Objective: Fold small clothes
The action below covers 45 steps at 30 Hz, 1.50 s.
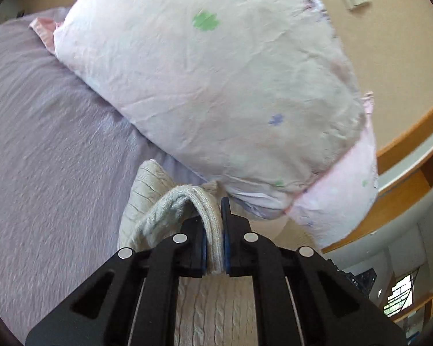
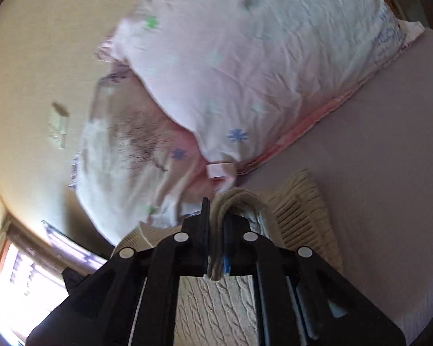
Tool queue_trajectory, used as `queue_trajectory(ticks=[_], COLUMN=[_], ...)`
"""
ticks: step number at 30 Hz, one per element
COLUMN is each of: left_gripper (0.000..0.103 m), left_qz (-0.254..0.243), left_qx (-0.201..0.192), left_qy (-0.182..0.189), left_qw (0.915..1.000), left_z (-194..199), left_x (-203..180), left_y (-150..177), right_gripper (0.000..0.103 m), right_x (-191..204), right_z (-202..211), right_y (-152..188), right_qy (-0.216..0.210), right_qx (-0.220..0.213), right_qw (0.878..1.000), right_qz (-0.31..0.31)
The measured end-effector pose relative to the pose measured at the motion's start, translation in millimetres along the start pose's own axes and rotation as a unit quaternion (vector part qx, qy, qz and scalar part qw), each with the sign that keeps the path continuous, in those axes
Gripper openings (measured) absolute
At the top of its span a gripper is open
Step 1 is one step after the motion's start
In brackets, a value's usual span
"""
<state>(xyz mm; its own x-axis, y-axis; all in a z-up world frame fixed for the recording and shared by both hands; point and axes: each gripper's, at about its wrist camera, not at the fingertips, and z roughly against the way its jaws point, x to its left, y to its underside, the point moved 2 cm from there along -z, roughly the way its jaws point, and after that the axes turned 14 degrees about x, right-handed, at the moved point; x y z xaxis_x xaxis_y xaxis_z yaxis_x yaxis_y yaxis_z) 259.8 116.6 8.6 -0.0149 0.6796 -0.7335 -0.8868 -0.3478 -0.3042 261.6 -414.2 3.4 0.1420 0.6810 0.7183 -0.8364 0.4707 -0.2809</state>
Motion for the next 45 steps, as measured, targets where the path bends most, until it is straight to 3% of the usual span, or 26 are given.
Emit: queue_trajectory(ticks=[1,2,3,4,5,6,7,8,9,12,16,17,21,24,25,28,32,34,36,39,41,43,44,45], left_gripper=[0.007,0.008,0.009,0.020,0.044,0.060,0.089,0.097,0.097,0.095,0.067,0.062,0.054,0.033,0.020,0.017,0.016,0.015,0.015,0.016,0.021,0.021,0.021,0.024], left_qz=[0.015,0.023,0.019,0.009,-0.007,-0.022,-0.035,-0.042,-0.050,-0.046,-0.017,-0.006,0.001,0.025,0.043,0.095,0.045,0.008,-0.024,-0.036,-0.020,-0.027,-0.050,-0.079], left_qx=[0.012,0.018,0.021,0.018,0.011,0.000,-0.014,-0.029,-0.035,0.003,0.069,0.079,0.091,0.094,0.097,0.076,0.063,0.079,0.109,0.186,0.268,0.321,0.314,0.291], left_qy=[-0.010,-0.017,-0.023,-0.035,-0.044,-0.045,-0.044,-0.046,-0.048,-0.063,-0.068,-0.056,-0.024,0.005,0.026,0.088,0.162,0.201,0.242,0.271,0.263,0.285,0.288,0.280], left_qw=[0.9998,0.9994,0.9993,0.9992,0.9989,0.9988,0.9983,0.9976,0.9970,0.9970,0.9951,0.9952,0.9956,0.9952,0.9941,0.9886,0.9837,0.9765,0.9637,0.9438,0.9265,0.9028,0.9034,0.9114], left_z=[-11.6,-18.2,-19.5,-16.7,-10.3,-0.7,10.8,22.6,32.8,40.2,24.0,20.3,11.6,1.3,-3.5,-5.9,-7.2,-26.8,-60.7,-142.9,-201.0,-223.2,-217.0,-203.8], left_x=[5.4,8.8,8.7,6.2,2.4,-2.3,-7.4,-10.4,-11.4,-0.7,29.2,36.4,43.2,44.4,46.8,41.3,-36.1,-86.2,-134.2,-189.5,-211.0,-223.4,-228.3,-231.9], left_y=[-2.9,-1.4,1.3,3.8,7.2,10.5,13.2,15.3,17.6,21.2,28.3,30.5,40.2,47.6,49.4,51.1,47.7,51.7,61.6,85.8,105.0,118.5,119.3,116.4], right_gripper=[0.014,0.030,0.058,0.072,0.095,0.101,0.101,0.101,0.101,0.101,0.101,0.101,0.101,0.101,0.101,0.101,0.101,0.101,0.101,0.101,0.101,0.101,0.101,0.101], right_x=[-7.1,-11.8,-13.4,-13.0,-11.9,-9.6,-8.0,-8.2,-8.2,-5.6,-2.4,-2.3,0.3,-1.7,-2.2,-3.9,-5.4,-6.7,-8.9,-14.9,-22.6,-33.7,-38.8,-42.8], right_z=[-7.9,-13.1,-14.6,-10.2,-1.6,8.4,17.3,23.7,28.9,34.4,30.8,29.5,27.0,23.9,23.9,29.7,49.0,57.3,62.7,66.3,67.2,68.8,68.9,68.2], right_y=[-1.2,-1.7,-4.1,-5.3,-5.0,-4.6,-3.3,-2.8,1.1,4.0,5.9,6.7,7.6,6.2,5.9,5.0,2.6,1.5,-0.6,-6.5,-10.9,-14.7,-16.5,-17.7], right_qy=[0.019,0.025,0.024,0.037,0.071,0.094,0.087,0.075,0.065,0.041,0.028,0.027,0.019,0.003,-0.003,-0.019,-0.029,-0.025,-0.019,0.003,0.021,0.013,-0.006,-0.029], right_qx=[0.008,0.012,0.010,-0.007,-0.034,-0.064,-0.084,-0.092,-0.095,-0.093,-0.081,-0.078,-0.067,-0.059,-0.055,-0.055,-0.079,-0.090,-0.095,-0.091,-0.082,-0.069,-0.058,-0.045], right_qw=[1.000,0.999,0.999,0.999,0.997,0.993,0.993,0.993,0.993,0.994,0.995,0.996,0.997,0.998,0.998,0.998,0.996,0.995,0.995,0.995,0.995,0.996,0.998,0.998], right_qz=[-0.015,-0.025,-0.029,-0.028,-0.025,-0.016,-0.001,0.009,0.015,0.036,0.045,0.045,0.042,0.034,0.032,0.027,0.027,0.029,0.034,0.045,0.051,0.046,0.039,0.032])
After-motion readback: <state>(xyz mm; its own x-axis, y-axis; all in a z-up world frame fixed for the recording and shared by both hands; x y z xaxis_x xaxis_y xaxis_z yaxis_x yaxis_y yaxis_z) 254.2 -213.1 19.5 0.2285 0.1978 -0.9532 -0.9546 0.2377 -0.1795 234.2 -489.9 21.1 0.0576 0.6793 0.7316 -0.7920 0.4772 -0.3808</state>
